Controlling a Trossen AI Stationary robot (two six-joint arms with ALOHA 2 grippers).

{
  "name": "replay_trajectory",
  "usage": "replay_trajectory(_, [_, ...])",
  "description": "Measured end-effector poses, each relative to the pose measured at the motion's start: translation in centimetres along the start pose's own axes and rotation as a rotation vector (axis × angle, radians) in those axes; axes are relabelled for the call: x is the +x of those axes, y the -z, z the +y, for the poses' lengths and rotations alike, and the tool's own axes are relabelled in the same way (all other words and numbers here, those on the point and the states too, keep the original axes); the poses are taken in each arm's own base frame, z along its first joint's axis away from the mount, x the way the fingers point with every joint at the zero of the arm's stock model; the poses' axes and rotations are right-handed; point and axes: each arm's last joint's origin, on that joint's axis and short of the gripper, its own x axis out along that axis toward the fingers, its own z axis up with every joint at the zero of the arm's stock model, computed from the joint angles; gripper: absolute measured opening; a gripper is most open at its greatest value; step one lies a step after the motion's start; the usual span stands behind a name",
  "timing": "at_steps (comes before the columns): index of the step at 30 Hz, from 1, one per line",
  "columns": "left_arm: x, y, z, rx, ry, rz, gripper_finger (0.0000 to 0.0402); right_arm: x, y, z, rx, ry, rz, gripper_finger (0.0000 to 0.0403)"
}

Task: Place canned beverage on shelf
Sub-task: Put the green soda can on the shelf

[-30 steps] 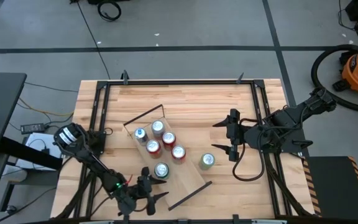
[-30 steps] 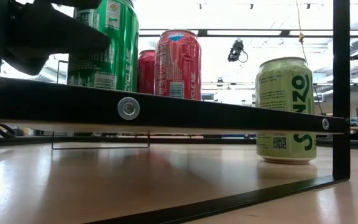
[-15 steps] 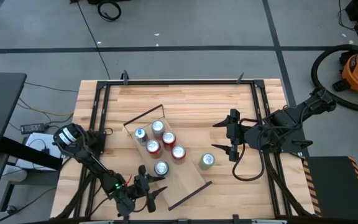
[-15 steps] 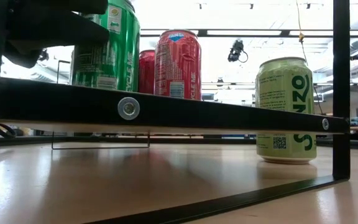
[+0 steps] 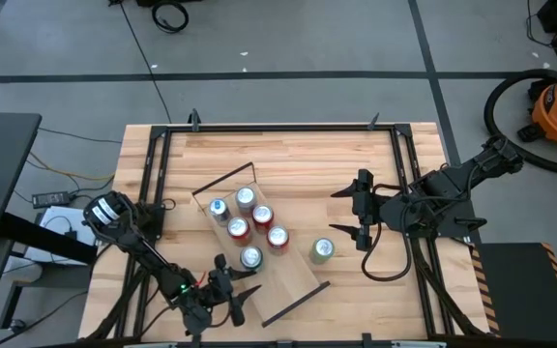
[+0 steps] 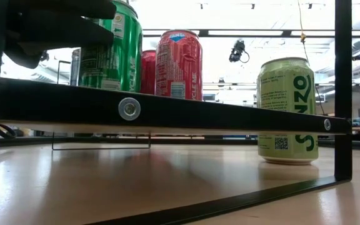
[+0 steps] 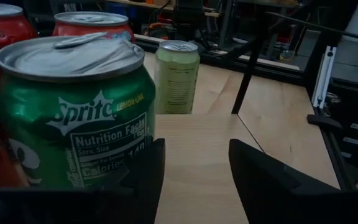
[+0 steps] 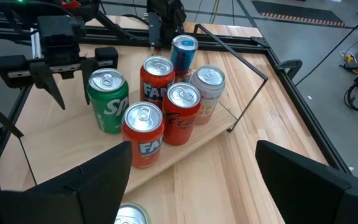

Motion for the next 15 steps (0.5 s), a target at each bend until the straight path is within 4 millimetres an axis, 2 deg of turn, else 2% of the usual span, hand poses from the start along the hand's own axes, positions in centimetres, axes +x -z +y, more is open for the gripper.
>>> replay_trajectory(15, [0.12, 0.34, 0.35, -0.013, -0.024, 0.013, 0.0187, 0.0, 0.0, 0.0, 0.0, 0.0, 0.0, 0.0352])
